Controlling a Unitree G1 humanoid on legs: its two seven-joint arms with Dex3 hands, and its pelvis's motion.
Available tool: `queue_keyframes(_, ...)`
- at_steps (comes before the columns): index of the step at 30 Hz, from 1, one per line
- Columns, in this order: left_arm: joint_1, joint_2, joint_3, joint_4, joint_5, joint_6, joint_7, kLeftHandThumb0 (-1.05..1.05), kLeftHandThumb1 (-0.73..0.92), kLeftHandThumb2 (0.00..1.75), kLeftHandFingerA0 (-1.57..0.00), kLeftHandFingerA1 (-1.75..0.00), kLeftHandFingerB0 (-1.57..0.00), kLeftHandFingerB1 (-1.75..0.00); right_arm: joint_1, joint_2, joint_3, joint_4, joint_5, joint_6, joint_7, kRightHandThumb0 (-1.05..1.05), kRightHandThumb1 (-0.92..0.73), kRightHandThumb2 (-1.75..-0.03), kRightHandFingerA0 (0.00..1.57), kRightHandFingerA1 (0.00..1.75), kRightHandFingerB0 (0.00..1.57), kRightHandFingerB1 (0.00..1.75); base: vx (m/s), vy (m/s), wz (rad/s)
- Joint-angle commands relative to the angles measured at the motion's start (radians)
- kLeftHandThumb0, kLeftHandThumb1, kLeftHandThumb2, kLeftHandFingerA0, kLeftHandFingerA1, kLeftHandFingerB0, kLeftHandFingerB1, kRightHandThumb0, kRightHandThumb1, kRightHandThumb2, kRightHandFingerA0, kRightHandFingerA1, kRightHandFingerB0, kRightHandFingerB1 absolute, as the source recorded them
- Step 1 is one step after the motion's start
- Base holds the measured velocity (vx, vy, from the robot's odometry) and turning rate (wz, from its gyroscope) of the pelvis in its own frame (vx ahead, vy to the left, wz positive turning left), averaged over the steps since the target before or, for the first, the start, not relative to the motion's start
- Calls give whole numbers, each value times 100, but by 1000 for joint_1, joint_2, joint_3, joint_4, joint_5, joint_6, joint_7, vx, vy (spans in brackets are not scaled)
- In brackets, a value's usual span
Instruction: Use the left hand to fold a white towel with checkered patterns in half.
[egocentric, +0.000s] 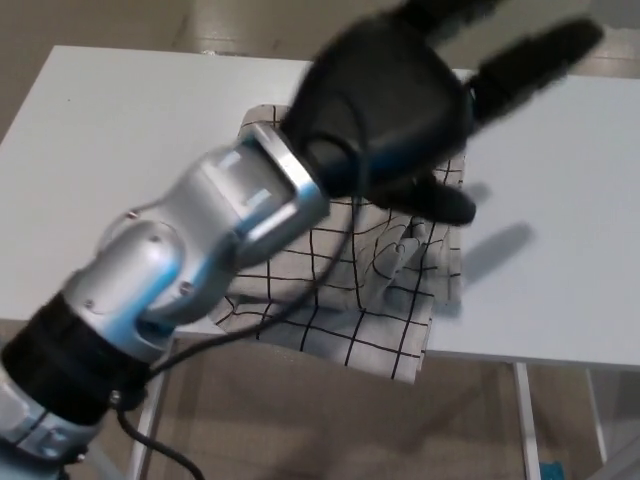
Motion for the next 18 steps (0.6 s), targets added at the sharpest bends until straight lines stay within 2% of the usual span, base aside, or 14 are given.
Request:
queue_keyframes(1, 82, 170, 483, -360, -740, 203, -419, -91, 66, 60, 0, 0, 0, -13, 34, -20, 8, 14, -13, 14, 11, -43, -75, -62, 45, 54, 45, 48, 0, 0, 0)
queue_keyframes(2, 145, 205, 544, -395, -791, 210, -447, -88, 64, 58, 0, 0, 0, -19, 41, -19, -1, 13, 8, 21, 24, -43, -74, -62, 45, 54, 45, 48, 0, 0, 0)
queue_keyframes(3, 183, 213, 570, -417, -809, 209, -452, -81, 48, 90, 0, -6, 0, -18, 48, -24, -7, 7, 14, 25, 27, -42, -74, -61, 46, 54, 46, 49, 0, 0, 0)
queue_keyframes(6, 319, 246, 669, -450, -891, 160, -469, -75, 46, 87, 0, -12, 0, -26, 38, -38, -26, -22, 20, 50, 9, -41, -74, -61, 46, 54, 47, 49, 0, 0, 0)
queue_keyframes(8, 479, 263, 773, -492, -976, 103, -493, -77, 49, 86, -8, -16, -7, -33, 34, -45, -47, -34, 31, 56, -5, -40, -72, -61, 46, 53, 46, 49, 0, 0, 0)
queue_keyframes(9, 479, 263, 773, -492, -976, 103, -493, -77, 49, 86, -8, -16, -7, -33, 34, -45, -47, -34, 31, 56, -5, -40, -72, -61, 46, 53, 46, 49, 0, 0, 0)
queue_keyframes(10, 567, 257, 818, -521, -1017, 75, -501, -80, 52, 64, -9, -26, -12, -32, 36, -46, -59, -36, 40, 47, -8, -39, -71, -61, 46, 54, 46, 49, 0, 0, 0)
queue_keyframes(11, 659, 246, 861, -550, -1067, 47, -511, -37, 25, 88, 0, -49, 0, -47, 38, -46, -71, -45, 56, 44, -6, -39, -71, -61, 46, 54, 46, 49, 0, 0, 0)
queue_keyframes(13, 821, 229, 931, -589, -1167, -4, -535, -36, 26, 88, 0, -48, 0, -46, 51, -38, -88, -78, 94, 54, 7, -39, -72, -61, 45, 53, 46, 50, 0, 0, 0)
queue_keyframes(14, 859, 225, 951, -598, -1196, -8, -550, -76, 49, 77, -13, -37, -18, -38, 56, -33, -91, -98, 108, 65, 11, -36, -72, -61, 43, 52, 48, 51, 0, 0, 0)
queue_keyframes(18, 984, 229, 1015, -595, -1315, -15, -621, -76, 48, 79, -13, -38, -19, -39, 38, -18, -97, -161, 123, 97, -13, -33, -73, -61, 42, 53, 48, 52, 0, 0, 0)
